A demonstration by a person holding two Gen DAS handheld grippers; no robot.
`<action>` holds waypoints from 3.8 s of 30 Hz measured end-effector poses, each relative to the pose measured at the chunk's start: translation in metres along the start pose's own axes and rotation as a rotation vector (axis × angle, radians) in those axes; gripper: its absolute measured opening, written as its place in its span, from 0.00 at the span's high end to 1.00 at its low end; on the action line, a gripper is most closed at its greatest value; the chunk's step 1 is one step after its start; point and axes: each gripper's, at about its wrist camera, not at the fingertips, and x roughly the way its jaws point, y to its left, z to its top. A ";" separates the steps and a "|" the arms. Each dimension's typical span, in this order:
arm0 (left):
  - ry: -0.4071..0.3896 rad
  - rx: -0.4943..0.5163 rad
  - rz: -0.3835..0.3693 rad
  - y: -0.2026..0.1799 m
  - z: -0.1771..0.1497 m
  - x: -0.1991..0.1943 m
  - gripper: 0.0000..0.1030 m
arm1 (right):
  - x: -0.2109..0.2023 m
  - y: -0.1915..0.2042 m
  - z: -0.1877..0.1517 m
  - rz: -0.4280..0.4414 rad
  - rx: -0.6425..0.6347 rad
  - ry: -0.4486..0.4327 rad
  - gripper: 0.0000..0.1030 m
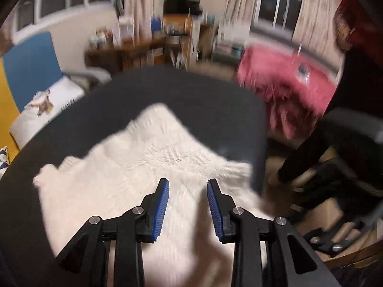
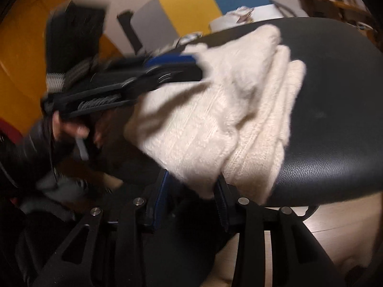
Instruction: Fold clothes
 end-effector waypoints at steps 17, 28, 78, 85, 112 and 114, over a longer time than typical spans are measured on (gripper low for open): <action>0.072 -0.157 -0.088 0.022 0.020 0.010 0.68 | -0.052 -0.023 -0.002 -0.011 0.040 -0.076 0.57; 0.127 -0.213 -0.047 0.017 0.029 0.024 0.68 | -0.007 -0.003 0.019 0.140 -0.098 0.067 0.64; -0.012 -0.561 0.004 0.150 -0.037 0.009 0.65 | 0.057 -0.083 0.171 -0.357 0.041 0.088 0.65; -0.125 -0.593 0.044 0.138 -0.062 -0.048 0.65 | 0.046 -0.083 0.164 -0.326 0.052 0.018 0.62; -0.295 -0.867 -0.233 0.108 -0.168 -0.095 0.50 | -0.066 -0.055 0.061 0.008 0.150 -0.111 0.15; -0.285 -0.947 -0.279 0.128 -0.171 -0.086 0.36 | -0.080 -0.073 0.060 0.060 0.227 -0.176 0.15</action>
